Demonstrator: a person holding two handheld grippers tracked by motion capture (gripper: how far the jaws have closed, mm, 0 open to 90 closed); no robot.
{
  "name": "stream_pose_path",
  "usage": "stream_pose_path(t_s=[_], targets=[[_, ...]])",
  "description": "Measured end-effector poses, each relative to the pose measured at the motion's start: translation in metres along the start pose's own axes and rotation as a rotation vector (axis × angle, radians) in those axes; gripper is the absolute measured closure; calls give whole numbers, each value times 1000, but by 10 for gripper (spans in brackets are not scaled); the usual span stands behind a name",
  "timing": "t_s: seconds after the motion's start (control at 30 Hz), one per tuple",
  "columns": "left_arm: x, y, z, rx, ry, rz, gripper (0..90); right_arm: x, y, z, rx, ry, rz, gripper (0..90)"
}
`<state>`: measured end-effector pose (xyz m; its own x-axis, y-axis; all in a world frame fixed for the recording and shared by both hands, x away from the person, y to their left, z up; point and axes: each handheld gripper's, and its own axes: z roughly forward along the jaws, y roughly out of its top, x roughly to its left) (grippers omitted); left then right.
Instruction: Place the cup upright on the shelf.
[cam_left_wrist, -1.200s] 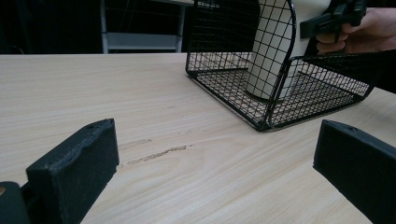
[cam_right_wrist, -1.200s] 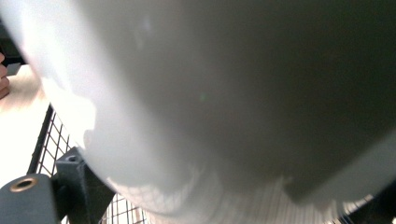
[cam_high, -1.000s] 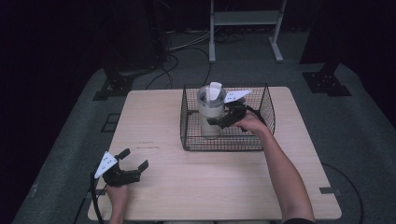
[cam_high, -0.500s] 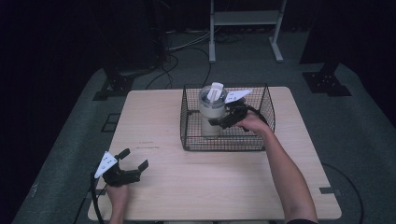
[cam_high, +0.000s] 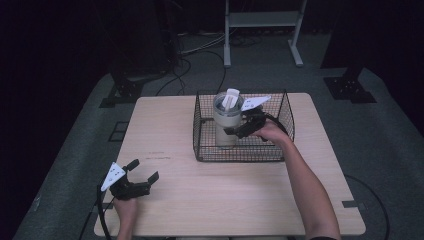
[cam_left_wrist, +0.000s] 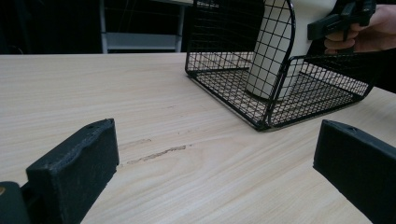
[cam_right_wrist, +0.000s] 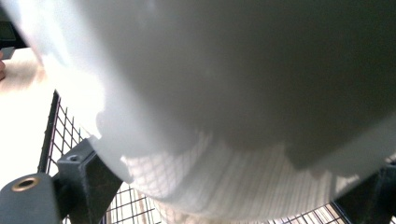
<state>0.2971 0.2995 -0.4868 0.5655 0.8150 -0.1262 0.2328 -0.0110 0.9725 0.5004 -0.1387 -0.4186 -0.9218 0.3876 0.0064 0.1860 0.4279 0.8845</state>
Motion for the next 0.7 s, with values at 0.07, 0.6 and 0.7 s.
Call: stream_pose_path(t_s=[0.07,0.6,0.7], targets=[[0,0,0,1,-1,2,0,0,0,-1,-1,0,0,83],[0,0,0,-2,2,0,0,2,1,-21,5,-36,4,84],[0,0,0,-4,1,-4,0,3,3,-25,11,-43,21,84]])
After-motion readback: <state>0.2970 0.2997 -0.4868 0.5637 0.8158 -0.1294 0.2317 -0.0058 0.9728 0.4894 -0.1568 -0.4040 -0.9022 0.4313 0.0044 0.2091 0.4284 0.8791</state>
